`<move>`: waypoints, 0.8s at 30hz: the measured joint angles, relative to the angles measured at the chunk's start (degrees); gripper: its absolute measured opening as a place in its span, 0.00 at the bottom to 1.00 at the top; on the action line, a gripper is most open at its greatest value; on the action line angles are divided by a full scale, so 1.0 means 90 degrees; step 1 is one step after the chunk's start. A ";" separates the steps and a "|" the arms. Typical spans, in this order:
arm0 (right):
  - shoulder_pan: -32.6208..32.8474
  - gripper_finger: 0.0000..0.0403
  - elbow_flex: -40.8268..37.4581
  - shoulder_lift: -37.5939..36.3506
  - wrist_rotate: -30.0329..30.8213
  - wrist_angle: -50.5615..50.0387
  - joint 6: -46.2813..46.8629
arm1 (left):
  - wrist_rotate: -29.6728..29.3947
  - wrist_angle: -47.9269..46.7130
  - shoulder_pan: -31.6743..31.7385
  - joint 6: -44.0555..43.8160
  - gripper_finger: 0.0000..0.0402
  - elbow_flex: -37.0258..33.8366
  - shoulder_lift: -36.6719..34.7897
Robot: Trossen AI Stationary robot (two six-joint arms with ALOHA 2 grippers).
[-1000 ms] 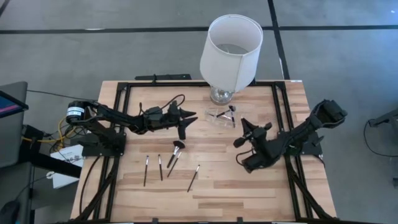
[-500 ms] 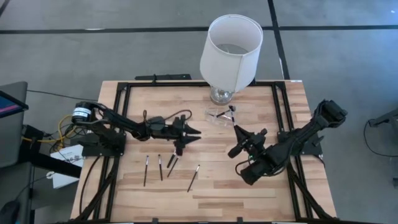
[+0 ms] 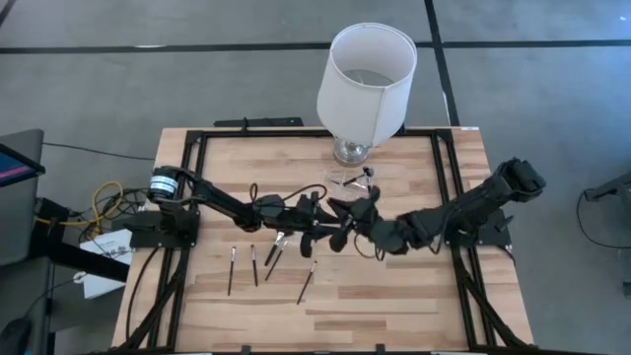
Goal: Put items in baskets/containers
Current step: Put the liner brush into the transparent organizer
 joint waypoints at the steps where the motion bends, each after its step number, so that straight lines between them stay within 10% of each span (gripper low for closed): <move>1: -0.0085 0.01 0.0008 0.0000 -0.0068 0.0232 -0.0274 | 0.0006 -0.0044 -0.0014 0.0002 0.28 -0.0033 -0.0056; 8: -0.0419 0.01 0.0010 -0.0007 -0.1507 0.0838 -0.1079 | 0.0106 -0.0056 -0.0001 0.0027 0.28 -0.0546 -0.0515; 16: -0.0312 0.01 -0.0366 -0.0007 -0.0981 0.0814 -0.1190 | -0.0608 -0.0053 0.0279 0.0235 0.28 -0.1660 -0.1674; 24: -0.0191 0.01 -0.0913 -0.0076 -0.1618 0.3279 -0.2952 | -0.0837 -0.0040 0.0431 0.0818 0.28 -0.2198 -0.2913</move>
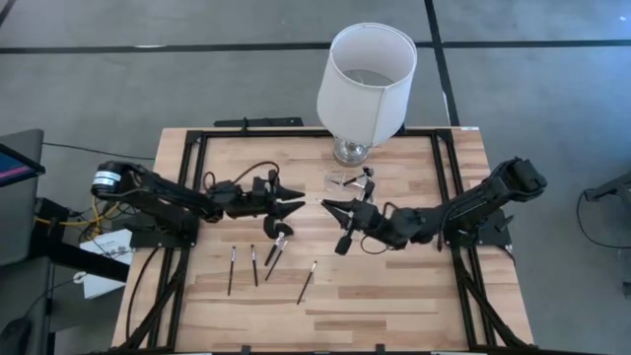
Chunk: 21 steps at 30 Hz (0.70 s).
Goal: Put items in baskets/containers
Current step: Put the liner brush into the transparent organizer
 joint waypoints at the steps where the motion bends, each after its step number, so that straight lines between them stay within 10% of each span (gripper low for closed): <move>1: -0.0004 0.01 -0.0018 -0.0042 -0.0232 0.0239 -0.0228 | -0.0002 -0.0010 0.0000 0.0039 0.28 -0.0053 -0.0084; 8: -0.0416 0.01 -0.0824 -0.0435 -0.2015 0.1262 -0.0422 | -0.0193 -0.0042 0.0111 0.0038 0.28 -0.0318 -0.0253; 21: -0.2173 0.01 -0.1561 0.1647 -0.4526 0.4792 0.2073 | -0.0190 0.0283 0.0462 0.0219 0.28 -0.0245 -0.0221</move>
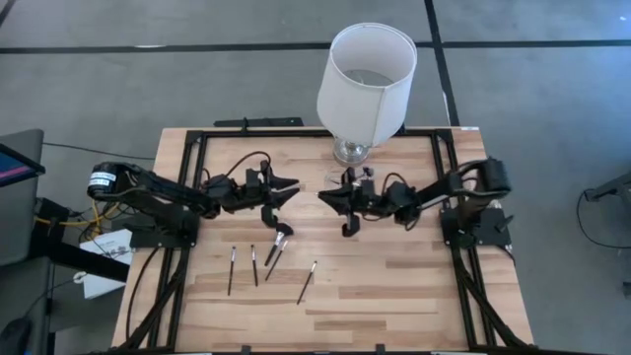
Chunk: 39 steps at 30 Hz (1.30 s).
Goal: Put items in baskets/containers
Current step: Put the liner brush into the transparent organizer
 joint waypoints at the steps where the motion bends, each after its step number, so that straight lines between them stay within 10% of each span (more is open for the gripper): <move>1: -0.0033 0.01 0.0103 0.0179 -0.0005 0.0068 0.0020 | 0.0000 0.0012 0.0017 0.0000 0.28 0.0029 0.0000; 39: -0.0115 0.02 0.1224 0.1006 -0.0508 0.0127 -0.0024 | 0.0617 0.0317 -0.0219 0.0539 0.28 0.0061 -0.0005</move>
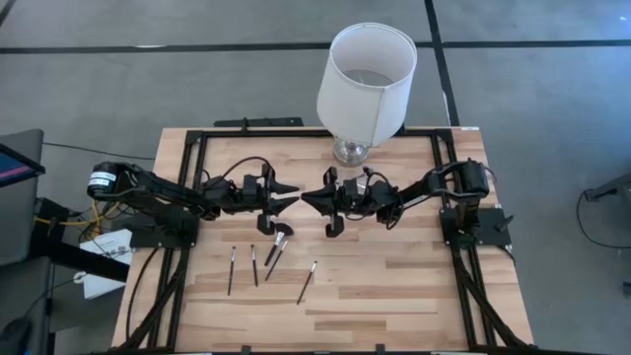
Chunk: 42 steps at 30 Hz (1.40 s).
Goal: Put items in baskets/containers
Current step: Put the liner brush into the transparent organizer
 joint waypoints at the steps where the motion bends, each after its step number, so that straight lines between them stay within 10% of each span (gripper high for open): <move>1: 0.0001 0.02 0.0000 0.0000 0.0000 -0.0003 0.0001 | 0.0000 0.0029 0.0000 -0.0002 0.28 0.0000 0.0000; 42: -0.0057 0.08 0.0498 -0.0032 -0.0045 -0.0899 -0.0236 | -0.0040 0.0276 -0.0024 -0.0024 0.13 -0.0015 0.0000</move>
